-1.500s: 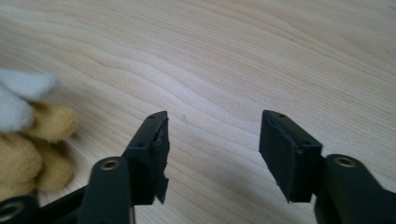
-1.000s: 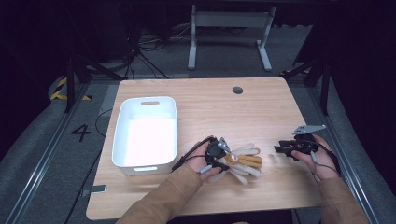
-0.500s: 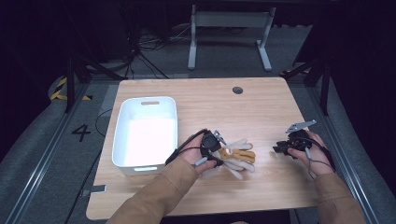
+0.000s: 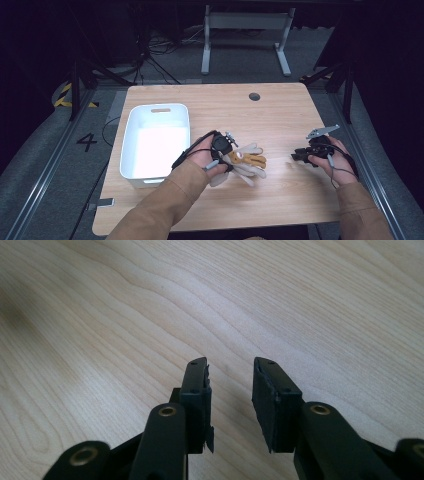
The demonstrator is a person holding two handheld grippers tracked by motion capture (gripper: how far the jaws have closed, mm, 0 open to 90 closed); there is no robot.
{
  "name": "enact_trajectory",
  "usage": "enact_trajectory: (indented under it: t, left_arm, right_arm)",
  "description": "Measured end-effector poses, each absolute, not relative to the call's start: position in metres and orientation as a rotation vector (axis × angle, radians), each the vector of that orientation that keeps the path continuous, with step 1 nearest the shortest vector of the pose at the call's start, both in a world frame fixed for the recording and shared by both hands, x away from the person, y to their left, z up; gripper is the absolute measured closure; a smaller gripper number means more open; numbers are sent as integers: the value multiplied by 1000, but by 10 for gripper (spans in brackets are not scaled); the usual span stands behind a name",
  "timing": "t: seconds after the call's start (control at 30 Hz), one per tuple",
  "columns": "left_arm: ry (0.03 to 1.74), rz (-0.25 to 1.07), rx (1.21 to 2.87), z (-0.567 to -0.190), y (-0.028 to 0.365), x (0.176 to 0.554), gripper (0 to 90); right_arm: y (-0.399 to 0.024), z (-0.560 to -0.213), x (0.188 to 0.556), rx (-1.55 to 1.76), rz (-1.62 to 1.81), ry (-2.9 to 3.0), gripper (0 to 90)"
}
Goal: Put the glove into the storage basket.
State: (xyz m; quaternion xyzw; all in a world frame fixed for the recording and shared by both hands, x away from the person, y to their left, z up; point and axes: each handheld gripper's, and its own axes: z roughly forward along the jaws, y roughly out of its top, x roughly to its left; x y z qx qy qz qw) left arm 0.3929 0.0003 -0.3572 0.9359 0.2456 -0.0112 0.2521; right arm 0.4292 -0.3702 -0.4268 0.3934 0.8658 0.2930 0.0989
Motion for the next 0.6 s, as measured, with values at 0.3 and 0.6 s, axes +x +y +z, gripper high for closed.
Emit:
enact_trajectory:
  t: [0.3, 0.6]
  left_arm:
    - [771, -28, 2574, -342, 7, 400, 708]
    - [869, -61, 2587, -330, 8, 409, 708]
  right_arm:
    - [-366, -419, 437, 1140, 959, 2585, 685]
    - [-359, -417, 445, 1101, 982, 2644, 695]
